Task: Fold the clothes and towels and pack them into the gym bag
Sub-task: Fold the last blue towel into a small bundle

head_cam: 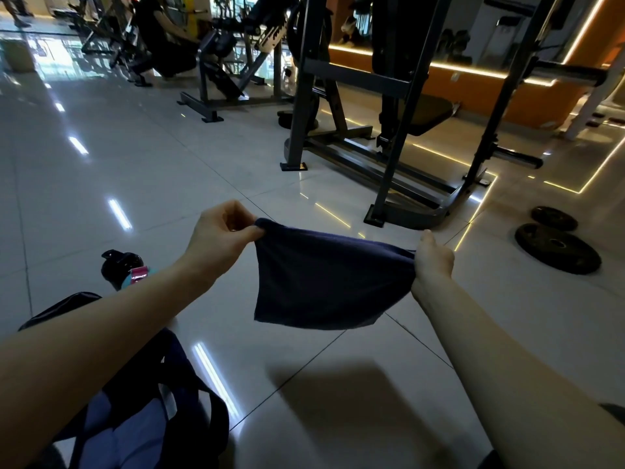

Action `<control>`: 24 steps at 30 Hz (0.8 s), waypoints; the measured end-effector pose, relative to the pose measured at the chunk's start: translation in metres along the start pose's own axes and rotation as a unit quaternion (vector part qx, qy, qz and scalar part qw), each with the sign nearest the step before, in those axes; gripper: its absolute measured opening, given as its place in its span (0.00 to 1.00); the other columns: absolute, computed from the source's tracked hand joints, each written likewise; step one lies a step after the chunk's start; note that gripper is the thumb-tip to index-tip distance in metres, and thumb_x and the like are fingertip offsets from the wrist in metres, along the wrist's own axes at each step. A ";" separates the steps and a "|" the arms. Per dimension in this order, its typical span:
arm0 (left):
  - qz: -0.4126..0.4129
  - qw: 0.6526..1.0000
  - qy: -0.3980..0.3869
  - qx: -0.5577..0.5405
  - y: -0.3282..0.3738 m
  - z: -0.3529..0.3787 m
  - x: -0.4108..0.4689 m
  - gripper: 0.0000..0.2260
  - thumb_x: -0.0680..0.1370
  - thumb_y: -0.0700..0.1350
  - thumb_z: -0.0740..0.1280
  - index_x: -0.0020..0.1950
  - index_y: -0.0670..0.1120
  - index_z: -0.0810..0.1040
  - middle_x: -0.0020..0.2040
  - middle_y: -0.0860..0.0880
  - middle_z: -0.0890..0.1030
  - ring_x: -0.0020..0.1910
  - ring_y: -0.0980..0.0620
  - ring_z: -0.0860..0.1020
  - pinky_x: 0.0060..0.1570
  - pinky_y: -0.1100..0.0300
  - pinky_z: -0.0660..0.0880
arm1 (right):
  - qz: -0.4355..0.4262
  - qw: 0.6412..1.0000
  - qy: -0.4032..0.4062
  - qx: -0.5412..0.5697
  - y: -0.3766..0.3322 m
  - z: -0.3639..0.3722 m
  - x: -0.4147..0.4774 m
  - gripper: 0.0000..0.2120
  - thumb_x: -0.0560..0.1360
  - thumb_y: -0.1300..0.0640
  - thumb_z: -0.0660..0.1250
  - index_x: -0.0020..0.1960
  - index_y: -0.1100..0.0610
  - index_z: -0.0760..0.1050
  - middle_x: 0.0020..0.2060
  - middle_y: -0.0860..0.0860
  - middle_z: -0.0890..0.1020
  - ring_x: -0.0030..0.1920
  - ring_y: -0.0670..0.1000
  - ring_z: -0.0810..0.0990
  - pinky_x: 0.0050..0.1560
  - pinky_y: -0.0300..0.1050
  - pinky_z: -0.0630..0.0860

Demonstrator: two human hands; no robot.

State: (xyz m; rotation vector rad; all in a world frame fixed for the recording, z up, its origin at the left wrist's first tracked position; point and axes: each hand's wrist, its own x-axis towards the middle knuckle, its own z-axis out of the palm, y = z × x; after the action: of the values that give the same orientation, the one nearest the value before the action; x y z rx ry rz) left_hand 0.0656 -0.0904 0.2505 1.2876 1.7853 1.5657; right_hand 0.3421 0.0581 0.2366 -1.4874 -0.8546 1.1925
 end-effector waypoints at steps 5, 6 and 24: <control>-0.015 0.995 -0.064 -0.072 0.000 0.000 0.001 0.04 0.78 0.33 0.70 0.49 0.42 0.81 0.43 0.46 0.85 0.45 0.49 0.83 0.49 0.57 0.80 | 0.010 1.000 -0.007 -0.024 0.003 -0.004 0.010 0.15 0.82 0.47 0.61 0.57 0.59 0.70 0.45 0.53 0.75 0.48 0.54 0.75 0.52 0.50 0.71; -0.020 0.994 -0.080 -0.071 -0.001 -0.001 0.001 0.06 0.79 0.34 0.69 0.51 0.42 0.83 0.45 0.46 0.86 0.46 0.50 0.83 0.49 0.60 0.80 | 0.021 0.999 -0.017 -0.030 0.004 -0.006 0.011 0.18 0.81 0.45 0.61 0.60 0.60 0.70 0.48 0.55 0.76 0.51 0.55 0.75 0.52 0.51 0.71; -0.134 0.989 0.036 -0.058 -0.044 -0.022 0.017 0.05 0.80 0.41 0.71 0.47 0.40 0.81 0.44 0.42 0.82 0.45 0.46 0.80 0.55 0.50 0.78 | 0.070 0.934 -0.349 -0.030 0.006 -0.013 -0.001 0.08 0.75 0.70 0.56 0.50 0.63 0.72 0.46 0.58 0.74 0.44 0.53 0.74 0.45 0.44 0.73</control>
State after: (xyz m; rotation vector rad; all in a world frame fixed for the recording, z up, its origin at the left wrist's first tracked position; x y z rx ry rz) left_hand 0.0243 -0.0839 0.2192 0.9060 1.7966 1.5526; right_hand 0.3542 0.0518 0.2312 -1.1783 -1.2721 1.8657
